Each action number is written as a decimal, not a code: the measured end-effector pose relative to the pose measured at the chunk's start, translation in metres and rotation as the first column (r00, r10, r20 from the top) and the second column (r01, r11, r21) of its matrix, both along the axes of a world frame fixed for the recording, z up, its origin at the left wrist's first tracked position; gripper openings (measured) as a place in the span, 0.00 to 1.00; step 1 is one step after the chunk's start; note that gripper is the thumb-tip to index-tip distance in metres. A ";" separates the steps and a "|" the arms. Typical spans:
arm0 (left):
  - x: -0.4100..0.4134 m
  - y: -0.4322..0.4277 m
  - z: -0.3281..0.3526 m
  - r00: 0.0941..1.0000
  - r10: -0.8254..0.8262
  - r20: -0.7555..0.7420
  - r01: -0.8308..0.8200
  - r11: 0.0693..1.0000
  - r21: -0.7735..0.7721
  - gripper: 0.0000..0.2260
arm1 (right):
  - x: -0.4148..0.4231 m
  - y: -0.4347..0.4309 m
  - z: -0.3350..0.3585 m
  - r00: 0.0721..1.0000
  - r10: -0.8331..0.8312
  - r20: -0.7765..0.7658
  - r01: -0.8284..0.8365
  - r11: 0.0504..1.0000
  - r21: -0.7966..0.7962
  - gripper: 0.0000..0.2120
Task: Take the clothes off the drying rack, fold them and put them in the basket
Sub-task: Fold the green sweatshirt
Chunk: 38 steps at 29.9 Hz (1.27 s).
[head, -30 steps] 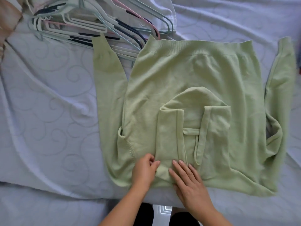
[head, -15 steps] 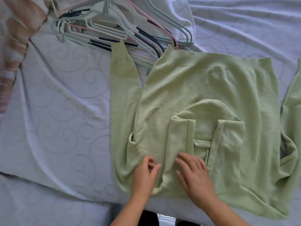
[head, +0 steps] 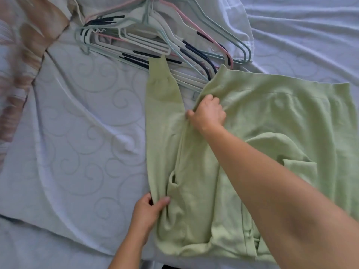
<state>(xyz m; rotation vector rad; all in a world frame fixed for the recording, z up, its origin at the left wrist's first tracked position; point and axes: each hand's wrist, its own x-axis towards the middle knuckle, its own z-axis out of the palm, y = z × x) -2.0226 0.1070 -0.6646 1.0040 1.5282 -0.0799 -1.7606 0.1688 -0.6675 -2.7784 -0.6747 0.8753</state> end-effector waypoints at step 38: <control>0.212 0.045 0.051 0.585 0.126 0.801 -0.029 0.990 -0.135 0.32 | 0.039 -0.293 0.029 0.624 0.201 -0.755 0.200 0.893 0.403 0.13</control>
